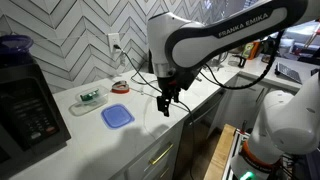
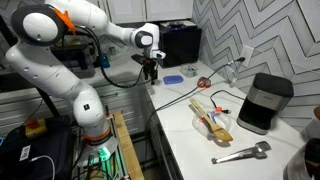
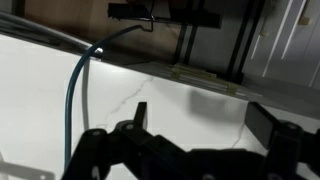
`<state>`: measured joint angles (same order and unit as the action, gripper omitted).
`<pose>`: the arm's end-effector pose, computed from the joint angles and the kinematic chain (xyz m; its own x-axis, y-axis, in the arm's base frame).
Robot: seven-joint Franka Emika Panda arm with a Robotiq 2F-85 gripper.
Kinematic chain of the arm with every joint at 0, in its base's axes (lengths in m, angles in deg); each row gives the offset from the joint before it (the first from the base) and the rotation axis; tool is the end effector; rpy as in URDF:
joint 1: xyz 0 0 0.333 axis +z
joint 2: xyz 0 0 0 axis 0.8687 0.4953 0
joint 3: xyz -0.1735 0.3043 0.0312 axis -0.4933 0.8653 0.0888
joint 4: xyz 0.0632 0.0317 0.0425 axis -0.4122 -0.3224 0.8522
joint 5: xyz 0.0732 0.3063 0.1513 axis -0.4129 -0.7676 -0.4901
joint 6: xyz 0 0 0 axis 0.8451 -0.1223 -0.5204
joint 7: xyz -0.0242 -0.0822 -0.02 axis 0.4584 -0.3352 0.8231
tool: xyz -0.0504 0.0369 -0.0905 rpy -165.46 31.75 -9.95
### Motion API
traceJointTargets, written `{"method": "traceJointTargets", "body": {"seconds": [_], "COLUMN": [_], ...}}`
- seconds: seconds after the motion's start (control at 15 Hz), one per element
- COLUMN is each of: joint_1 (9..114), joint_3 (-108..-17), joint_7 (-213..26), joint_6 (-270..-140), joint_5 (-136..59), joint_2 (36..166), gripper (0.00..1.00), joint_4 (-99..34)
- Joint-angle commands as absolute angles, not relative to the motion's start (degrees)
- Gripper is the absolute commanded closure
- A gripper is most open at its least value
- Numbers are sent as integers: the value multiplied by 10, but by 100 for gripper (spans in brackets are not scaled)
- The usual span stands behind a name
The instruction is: Put the cookie cutter on the microwave
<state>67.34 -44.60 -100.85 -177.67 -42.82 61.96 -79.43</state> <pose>0.3240 0.1371 0.4860 0.9833 0.1083 -0.1459 0.1242 -0.9868 0.1044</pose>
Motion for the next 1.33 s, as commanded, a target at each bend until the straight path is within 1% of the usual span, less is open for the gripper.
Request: {"method": "traceJointTargets", "body": {"seconds": [0.0, 0.8, 0.93, 1.27], "joint_1": [681, 681, 678, 634], "joint_3": [-453, -453, -452, -491], "joint_7": [-1011, -1011, -1036, -1100], "joint_6": [-1776, -1776, -1805, -1869], "joint_5": [-425, -425, -434, -440], "joint_2": [621, 621, 615, 662], "gripper": [0, 0, 0, 0], "joint_4": [-794, -794, -791, -703]}}
